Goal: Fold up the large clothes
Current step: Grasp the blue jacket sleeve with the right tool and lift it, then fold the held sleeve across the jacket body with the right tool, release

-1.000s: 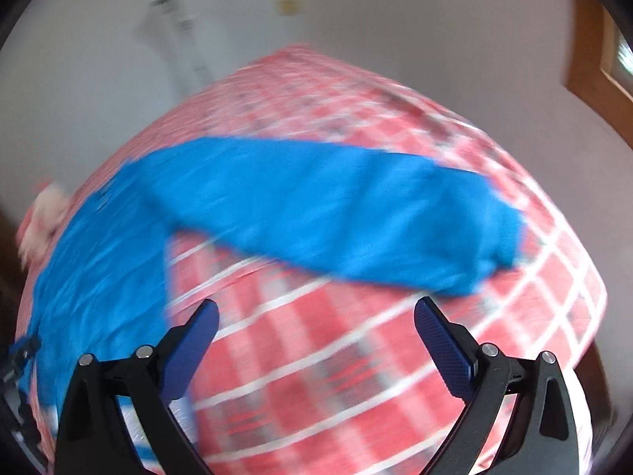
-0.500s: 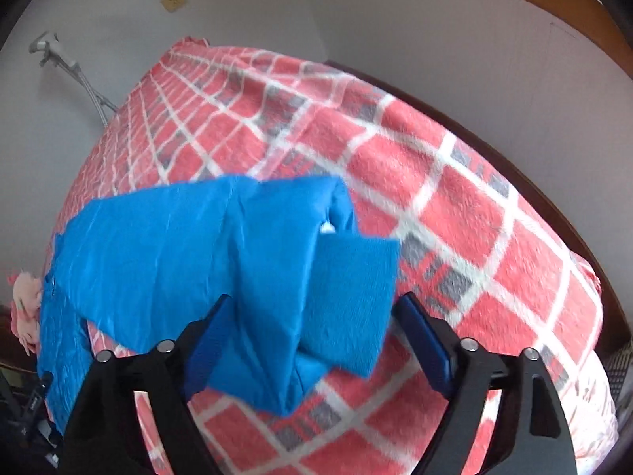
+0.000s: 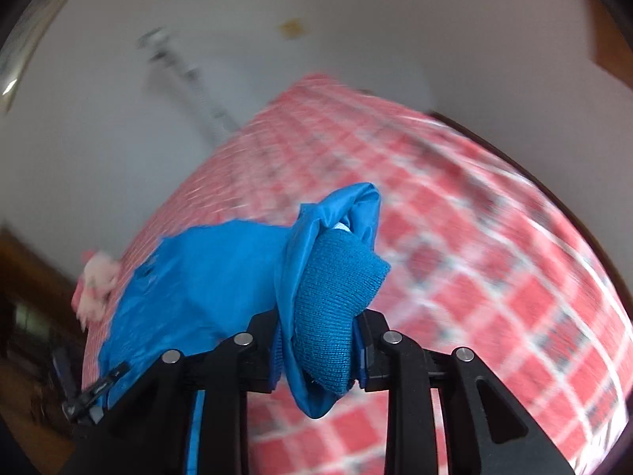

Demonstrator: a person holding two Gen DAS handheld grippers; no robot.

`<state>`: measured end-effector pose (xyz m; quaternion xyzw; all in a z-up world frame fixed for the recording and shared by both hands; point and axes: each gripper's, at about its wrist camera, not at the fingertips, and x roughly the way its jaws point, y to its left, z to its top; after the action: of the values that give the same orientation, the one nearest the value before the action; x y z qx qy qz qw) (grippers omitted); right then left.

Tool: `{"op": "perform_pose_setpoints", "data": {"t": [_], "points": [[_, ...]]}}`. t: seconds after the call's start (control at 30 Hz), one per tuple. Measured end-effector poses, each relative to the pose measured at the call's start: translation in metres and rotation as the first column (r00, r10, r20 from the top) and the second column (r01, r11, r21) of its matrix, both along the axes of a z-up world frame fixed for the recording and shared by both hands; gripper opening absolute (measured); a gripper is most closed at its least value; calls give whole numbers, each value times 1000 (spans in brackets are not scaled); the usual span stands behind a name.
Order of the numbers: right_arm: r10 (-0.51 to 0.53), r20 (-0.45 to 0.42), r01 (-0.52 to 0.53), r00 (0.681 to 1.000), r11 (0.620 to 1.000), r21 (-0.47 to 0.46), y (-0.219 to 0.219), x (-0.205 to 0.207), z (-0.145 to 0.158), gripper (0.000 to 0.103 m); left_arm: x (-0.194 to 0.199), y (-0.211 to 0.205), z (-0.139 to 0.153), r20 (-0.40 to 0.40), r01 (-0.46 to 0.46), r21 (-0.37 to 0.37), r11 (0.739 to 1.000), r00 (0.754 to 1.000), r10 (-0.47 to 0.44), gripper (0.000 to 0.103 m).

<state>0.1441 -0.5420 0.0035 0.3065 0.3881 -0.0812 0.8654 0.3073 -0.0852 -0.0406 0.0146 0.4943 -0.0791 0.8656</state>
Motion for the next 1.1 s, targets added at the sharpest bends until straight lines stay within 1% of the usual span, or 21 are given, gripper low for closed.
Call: {"op": "perform_pose_setpoints", "data": {"t": [0.1,0.17,0.2,0.23,0.3,0.4,0.43,0.5,0.57,0.63,0.67,0.7,0.73,0.77,0.87,0.9,0.93,1.0,1.07,1.1], "points": [[124,5,-124,992,991,-44,53,50,13,27,4,6,7,16,-9,21,1000,1000,9,81],[181,-8,-182,983,980,-83,85,78,15,27,8,11,10,18,-10,20,1000,1000,10,81],[225,-23,-226,974,969,-100,108,98,13,27,10,16,11,17,-10,19,1000,1000,9,81],[251,-32,-253,968,962,-106,120,109,13,27,12,19,11,15,-9,16,1000,1000,9,81],[309,-60,-314,949,941,-126,153,134,7,27,18,27,12,14,-8,7,1000,1000,7,81],[357,-109,-372,928,909,-188,195,158,-9,27,25,36,12,14,-3,2,1000,1000,3,81],[371,-122,-389,920,900,-194,203,163,-14,27,28,39,12,13,-2,-1,1000,1000,2,81],[409,-143,-430,901,884,-180,222,177,-28,27,32,42,11,12,7,-11,1000,1000,-7,82],[456,-147,-476,878,865,-158,235,185,-37,32,39,44,9,6,16,-34,999,1000,-16,82],[531,-103,-539,841,838,-80,242,188,-40,45,43,46,7,-9,22,-64,998,1000,-23,83],[572,-55,-573,819,819,-12,239,186,-39,47,46,47,6,-19,27,-86,996,999,-29,84],[592,-21,-591,806,806,32,234,182,-37,47,48,46,5,-23,32,-97,995,999,-34,86],[594,-3,-594,804,804,44,233,180,-35,47,49,44,4,-26,38,-106,994,999,-41,86],[577,10,-577,816,816,31,224,174,-30,47,52,41,3,-31,48,-119,992,998,-52,86],[510,30,-509,860,860,-33,198,161,-19,47,59,26,0,-62,88,-173,981,993,-100,88],[473,30,-471,880,880,-54,188,157,-17,48,62,19,-3,-75,98,-190,977,991,-114,88],[446,26,-443,895,894,-64,179,154,-18,48,66,10,-7,-92,112,-208,972,987,-134,88],[415,9,-414,910,908,-71,168,157,-21,48,74,-6,-17,-135,136,-249,959,976,-174,89],[399,-12,-399,917,915,-64,160,158,-27,48,83,-20,-29,-170,139,-286,948,966,-193,89],[398,-18,-398,917,916,-57,158,158,-30,48,87,-26,-34,-179,146,-299,943,962,-206,86]]}}
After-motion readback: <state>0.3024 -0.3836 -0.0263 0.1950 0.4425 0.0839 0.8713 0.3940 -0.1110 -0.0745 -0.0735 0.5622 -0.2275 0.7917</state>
